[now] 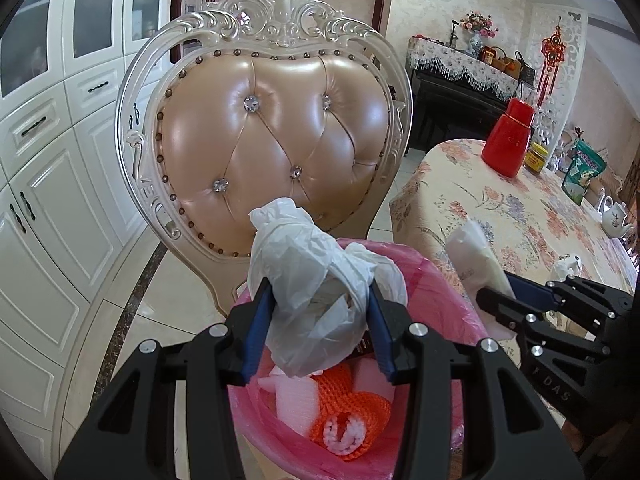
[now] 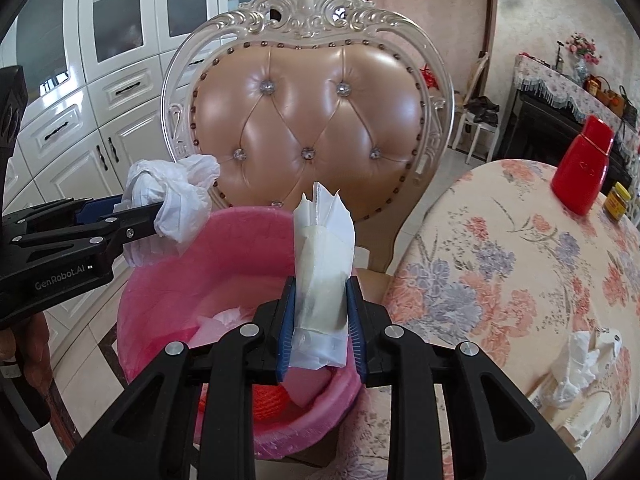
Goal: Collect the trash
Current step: 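Open both tools to drop the bag and napkin into the wastebasket, then move both tools back over the table toward the remaining trash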
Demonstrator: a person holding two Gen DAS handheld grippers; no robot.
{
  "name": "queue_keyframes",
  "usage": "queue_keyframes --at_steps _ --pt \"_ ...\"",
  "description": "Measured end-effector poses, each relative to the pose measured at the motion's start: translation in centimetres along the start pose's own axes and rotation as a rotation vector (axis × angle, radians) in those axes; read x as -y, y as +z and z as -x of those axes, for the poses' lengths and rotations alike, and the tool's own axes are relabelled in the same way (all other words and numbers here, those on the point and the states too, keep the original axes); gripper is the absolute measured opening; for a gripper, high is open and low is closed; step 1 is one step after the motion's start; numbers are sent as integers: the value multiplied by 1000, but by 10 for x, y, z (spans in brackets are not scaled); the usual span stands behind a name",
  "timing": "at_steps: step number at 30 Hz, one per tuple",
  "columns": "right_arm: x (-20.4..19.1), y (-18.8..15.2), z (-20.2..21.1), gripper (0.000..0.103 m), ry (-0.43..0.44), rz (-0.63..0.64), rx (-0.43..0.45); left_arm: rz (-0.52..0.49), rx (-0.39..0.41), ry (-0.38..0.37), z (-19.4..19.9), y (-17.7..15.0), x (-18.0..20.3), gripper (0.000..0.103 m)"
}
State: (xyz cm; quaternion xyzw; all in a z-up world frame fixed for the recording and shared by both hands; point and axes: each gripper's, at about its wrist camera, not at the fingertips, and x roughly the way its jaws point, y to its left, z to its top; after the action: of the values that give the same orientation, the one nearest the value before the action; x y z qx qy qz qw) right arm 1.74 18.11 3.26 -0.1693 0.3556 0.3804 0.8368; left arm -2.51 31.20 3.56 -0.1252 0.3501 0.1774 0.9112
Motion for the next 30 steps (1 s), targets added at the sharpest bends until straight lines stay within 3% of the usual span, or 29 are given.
queue_keyframes --at_steps 8,12,30 --pt "0 0 -9 33 1 3 -14 10 -9 -10 -4 1 0 51" --pt "2 -1 -8 45 0 3 -10 33 -11 -25 -5 2 -2 56" --pt "32 -13 12 49 -32 -44 8 -3 0 -32 4 3 27 58"
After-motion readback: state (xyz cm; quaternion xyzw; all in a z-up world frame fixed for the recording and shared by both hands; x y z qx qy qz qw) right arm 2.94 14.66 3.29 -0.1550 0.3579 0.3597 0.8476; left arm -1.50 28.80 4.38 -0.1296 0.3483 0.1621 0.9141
